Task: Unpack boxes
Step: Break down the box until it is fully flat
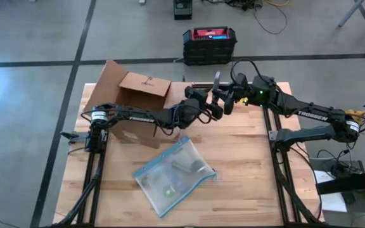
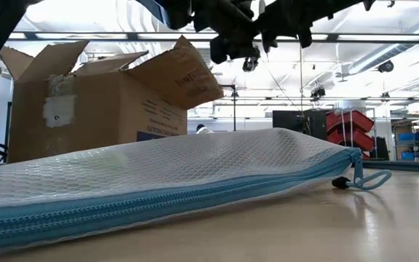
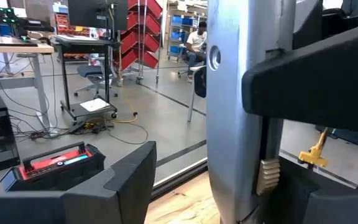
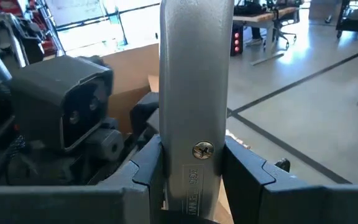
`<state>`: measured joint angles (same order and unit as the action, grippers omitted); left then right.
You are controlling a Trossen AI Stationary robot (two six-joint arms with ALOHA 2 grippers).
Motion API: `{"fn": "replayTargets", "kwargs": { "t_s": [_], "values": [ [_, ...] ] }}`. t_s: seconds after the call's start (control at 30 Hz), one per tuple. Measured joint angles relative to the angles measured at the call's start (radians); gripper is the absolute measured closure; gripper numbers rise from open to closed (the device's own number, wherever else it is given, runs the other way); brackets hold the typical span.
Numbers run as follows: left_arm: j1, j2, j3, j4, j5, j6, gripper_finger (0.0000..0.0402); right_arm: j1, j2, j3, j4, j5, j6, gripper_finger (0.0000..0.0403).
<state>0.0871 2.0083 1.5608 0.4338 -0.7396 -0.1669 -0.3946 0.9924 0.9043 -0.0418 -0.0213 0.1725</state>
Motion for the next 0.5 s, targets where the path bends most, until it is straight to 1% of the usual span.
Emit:
{"fn": "replayTargets", "kwargs": {
  "t_s": [0.1, 0.2, 0.33, 0.37, 0.4, 0.5],
  "values": [
    [-0.001, 0.0, 0.0, -0.001, 0.006, -0.002, 0.0207, 0.002, 0.0, 0.0, -0.002, -0.005, 0.0, 0.03],
    [-0.001, 0.0, 0.0, -0.004, 0.025, 0.0, 0.024, 0.002, 0.0, 0.0, -0.003, -0.01, 0.0, 0.03],
    [-0.002, -0.001, 0.0, -0.019, 0.078, 0.001, 0.0308, 0.002, 0.0, 0.0, -0.008, -0.014, 0.0, 0.03],
    [-0.004, -0.002, 0.0, -0.026, 0.071, 0.002, 0.0326, 0.002, 0.0, 0.0, -0.008, -0.011, -0.002, 0.03],
    [-0.004, -0.002, 0.0, -0.032, 0.062, 0.006, 0.0335, 0.002, 0.0, 0.0, -0.009, -0.006, -0.003, 0.03],
    [-0.007, -0.012, 0.0, -0.056, 0.064, 0.008, 0.0336, 0.002, 0.0, 0.0, -0.018, -0.02, -0.004, 0.03]
  ]
}}
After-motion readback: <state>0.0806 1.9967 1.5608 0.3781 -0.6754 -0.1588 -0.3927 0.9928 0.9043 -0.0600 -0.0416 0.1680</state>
